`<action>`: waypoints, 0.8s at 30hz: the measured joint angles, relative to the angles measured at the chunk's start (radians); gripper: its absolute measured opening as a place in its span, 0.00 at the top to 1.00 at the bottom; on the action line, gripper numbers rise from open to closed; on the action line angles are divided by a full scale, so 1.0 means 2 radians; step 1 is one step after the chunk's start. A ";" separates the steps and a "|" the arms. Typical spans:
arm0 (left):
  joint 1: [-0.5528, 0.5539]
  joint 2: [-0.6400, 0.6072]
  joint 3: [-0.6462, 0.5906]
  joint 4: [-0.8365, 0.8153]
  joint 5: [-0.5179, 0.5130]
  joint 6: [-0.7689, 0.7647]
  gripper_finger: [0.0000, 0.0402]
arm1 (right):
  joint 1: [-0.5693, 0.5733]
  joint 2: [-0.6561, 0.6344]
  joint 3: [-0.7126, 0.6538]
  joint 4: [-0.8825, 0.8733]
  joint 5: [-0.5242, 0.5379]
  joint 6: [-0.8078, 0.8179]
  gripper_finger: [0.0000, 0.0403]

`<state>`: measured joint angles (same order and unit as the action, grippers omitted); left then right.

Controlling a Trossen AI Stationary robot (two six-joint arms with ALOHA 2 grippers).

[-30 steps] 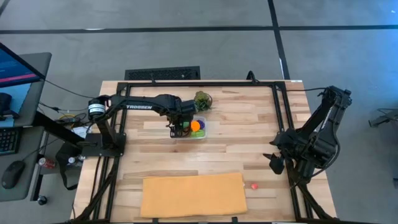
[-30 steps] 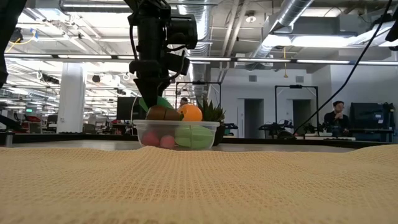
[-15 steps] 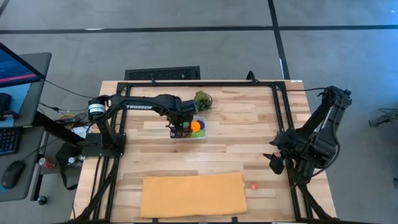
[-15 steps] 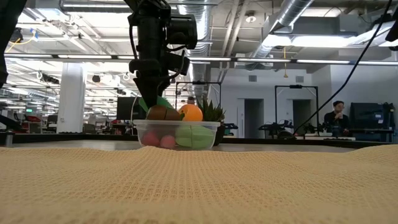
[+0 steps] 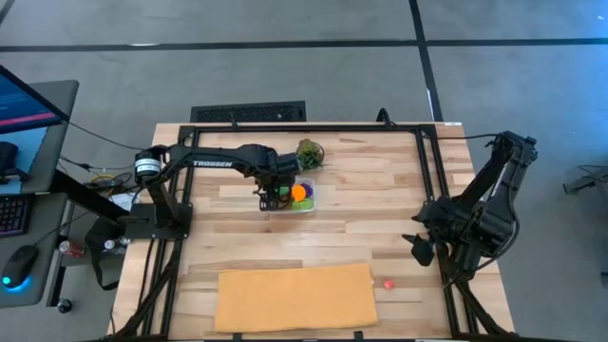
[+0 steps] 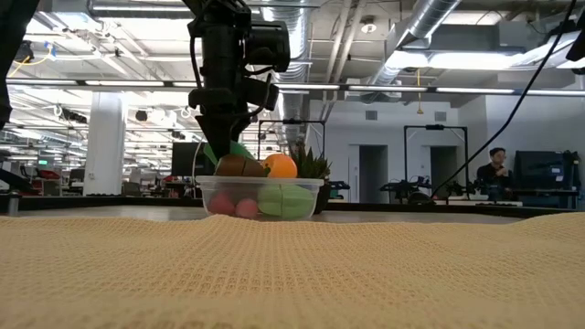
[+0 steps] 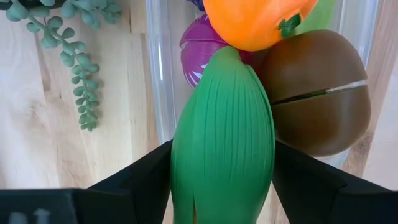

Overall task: Pick and placing Produce into tupperware
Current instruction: Put the green corn into the transparent bin

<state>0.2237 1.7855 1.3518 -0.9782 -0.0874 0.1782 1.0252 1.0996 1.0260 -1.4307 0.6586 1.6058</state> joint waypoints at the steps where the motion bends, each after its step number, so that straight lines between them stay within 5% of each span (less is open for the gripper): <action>1: 0.000 0.000 0.000 0.000 0.000 0.000 0.39 | 0.000 0.000 0.000 0.000 0.000 0.000 0.28; 12: 0.000 0.000 0.000 0.000 -0.014 0.003 0.17 | 0.000 0.000 0.000 0.000 0.000 0.000 0.28; 24: 0.001 -0.003 0.000 -0.016 -0.016 0.003 0.14 | 0.000 0.000 0.000 -0.001 0.000 0.000 0.28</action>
<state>0.2264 1.7798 1.3521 -1.0109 -0.1204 0.1848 1.0252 1.0996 1.0260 -1.4322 0.6590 1.6058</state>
